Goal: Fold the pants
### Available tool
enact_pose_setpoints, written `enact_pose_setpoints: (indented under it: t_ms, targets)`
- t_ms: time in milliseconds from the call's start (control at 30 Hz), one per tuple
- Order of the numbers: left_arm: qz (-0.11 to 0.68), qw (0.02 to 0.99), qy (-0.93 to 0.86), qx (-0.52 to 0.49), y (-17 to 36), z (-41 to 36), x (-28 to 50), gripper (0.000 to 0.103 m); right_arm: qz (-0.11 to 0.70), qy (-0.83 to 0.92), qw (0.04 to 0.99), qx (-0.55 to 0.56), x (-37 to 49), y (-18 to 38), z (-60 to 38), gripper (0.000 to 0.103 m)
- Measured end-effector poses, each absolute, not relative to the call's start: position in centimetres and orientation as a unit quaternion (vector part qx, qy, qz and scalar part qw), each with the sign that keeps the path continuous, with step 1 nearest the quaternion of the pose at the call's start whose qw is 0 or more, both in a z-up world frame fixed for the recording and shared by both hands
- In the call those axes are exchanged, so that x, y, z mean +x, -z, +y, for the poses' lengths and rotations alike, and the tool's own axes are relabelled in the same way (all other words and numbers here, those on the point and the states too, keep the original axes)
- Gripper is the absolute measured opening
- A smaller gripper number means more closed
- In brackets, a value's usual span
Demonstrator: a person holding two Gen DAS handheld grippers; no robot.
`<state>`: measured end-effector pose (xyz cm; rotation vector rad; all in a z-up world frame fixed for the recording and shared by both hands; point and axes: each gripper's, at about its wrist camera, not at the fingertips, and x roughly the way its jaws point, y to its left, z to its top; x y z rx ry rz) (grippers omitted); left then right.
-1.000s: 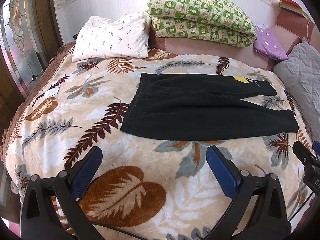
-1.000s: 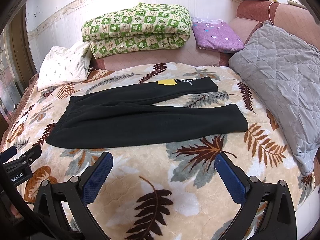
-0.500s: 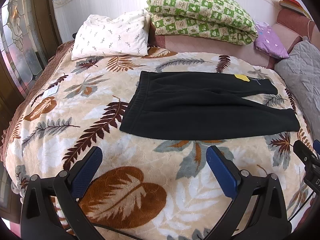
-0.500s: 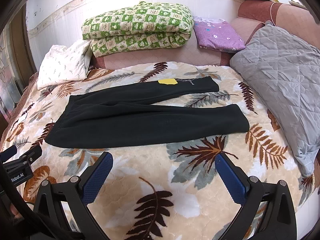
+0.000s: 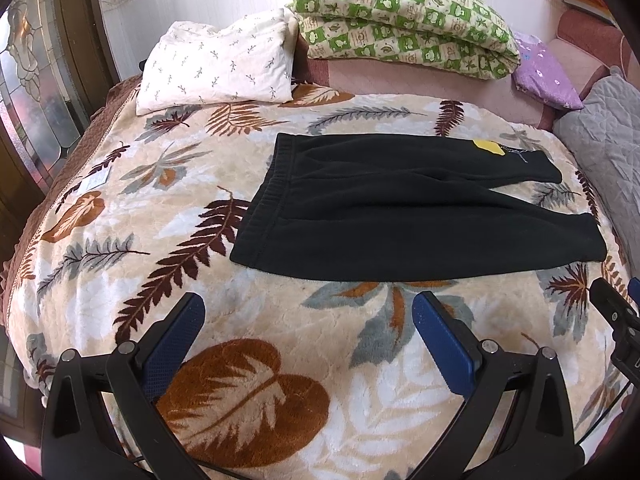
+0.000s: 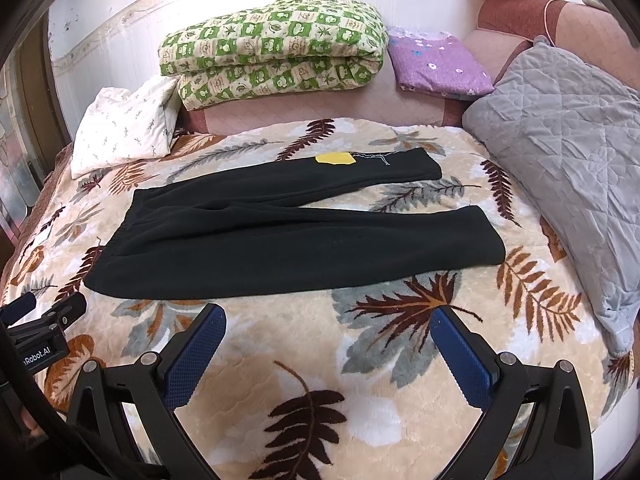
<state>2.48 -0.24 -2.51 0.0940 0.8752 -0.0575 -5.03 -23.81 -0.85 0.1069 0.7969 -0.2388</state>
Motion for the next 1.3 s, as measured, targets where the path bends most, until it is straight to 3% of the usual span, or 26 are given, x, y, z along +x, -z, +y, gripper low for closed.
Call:
enact_pose_setpoints:
  t_ms: [300,633,900,1133,1200,1300]
  targets:
    - [0.483,0.872,0.056,0.066,2.5,-1.1,6.7,0.103,0.398,0.076,0.913,0.048,-2.5,0.1,-26.1,0.102]
    - [0.577,0.813,0.073,0.024,1.8,0.0,19.7,0.103,0.409,0.090,0.904,0.085,6.9,-2.4,-38.8,0.102]
    - [0.655,0.753,0.064,0.011,4.8,0.7,28.8,0.103,0.468,0.059,0.869,0.149,19.5,2.6,-49.1,0.099]
    - [0.667,0.744,0.040,-0.010,6.6,3.0,32.9,0.103,0.501,0.031,0.851,0.155,26.0,6.8,-52.7,0.097]
    - [0.669,0.742,0.043,-0.020,6.9,3.3,33.8,0.103,0.505,0.012,0.849,0.156,26.9,7.5,-53.0,0.094]
    - [0.680,0.729,0.063,-0.051,7.2,3.6,34.8,0.103,0.505,-0.029,0.847,0.164,27.8,8.1,-52.8,0.074]
